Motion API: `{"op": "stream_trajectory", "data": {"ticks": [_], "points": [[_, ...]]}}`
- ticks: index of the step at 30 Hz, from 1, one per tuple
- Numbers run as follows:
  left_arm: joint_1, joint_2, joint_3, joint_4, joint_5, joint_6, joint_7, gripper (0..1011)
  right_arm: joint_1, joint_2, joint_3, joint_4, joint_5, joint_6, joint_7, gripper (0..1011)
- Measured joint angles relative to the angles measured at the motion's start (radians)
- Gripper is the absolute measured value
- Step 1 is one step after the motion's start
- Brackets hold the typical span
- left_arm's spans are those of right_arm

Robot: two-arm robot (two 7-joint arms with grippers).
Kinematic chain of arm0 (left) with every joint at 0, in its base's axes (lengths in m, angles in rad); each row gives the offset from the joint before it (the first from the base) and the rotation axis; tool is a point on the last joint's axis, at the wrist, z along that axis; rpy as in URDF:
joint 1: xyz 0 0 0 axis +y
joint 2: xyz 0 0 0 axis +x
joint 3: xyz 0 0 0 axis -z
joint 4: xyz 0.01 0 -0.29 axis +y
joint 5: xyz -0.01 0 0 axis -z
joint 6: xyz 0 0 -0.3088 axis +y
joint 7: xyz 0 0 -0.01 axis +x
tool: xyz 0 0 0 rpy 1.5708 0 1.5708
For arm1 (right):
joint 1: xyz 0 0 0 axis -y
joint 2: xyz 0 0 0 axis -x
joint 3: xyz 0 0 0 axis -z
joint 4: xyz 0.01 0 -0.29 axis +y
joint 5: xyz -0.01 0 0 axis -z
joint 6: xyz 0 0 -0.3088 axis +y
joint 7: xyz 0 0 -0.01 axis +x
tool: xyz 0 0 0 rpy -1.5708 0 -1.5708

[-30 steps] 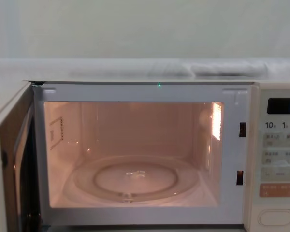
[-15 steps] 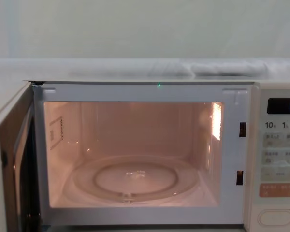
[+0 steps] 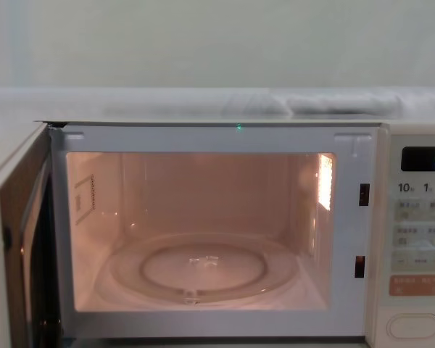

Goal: Press the button to open the microwave door with one hand; close the microwave door with the other hand.

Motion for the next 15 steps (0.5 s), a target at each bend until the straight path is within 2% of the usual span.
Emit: {"op": "stream_trajectory", "data": {"ticks": [7, 10, 11, 15], "points": [[0.017, 0.030, -0.040, -0.072, 0.003, 0.049, -0.044, 0, 0.000, 0.000, 0.000, 0.000, 0.000, 0.000, 0.000, 1002], [0.023, 0.068, -0.057, -0.097, -0.005, 0.064, -0.108, 0, 0.000, 0.000, 0.000, 0.000, 0.000, 0.000, 0.000, 1002], [0.023, 0.068, -0.057, -0.097, -0.005, 0.064, -0.108, 0, 0.000, 0.000, 0.000, 0.000, 0.000, 0.000, 0.000, 1002], [0.022, 0.121, -0.064, -0.110, -0.052, 0.051, -0.213, 0, 0.000, 0.000, 0.000, 0.000, 0.000, 0.000, 0.000, 1002]]}}
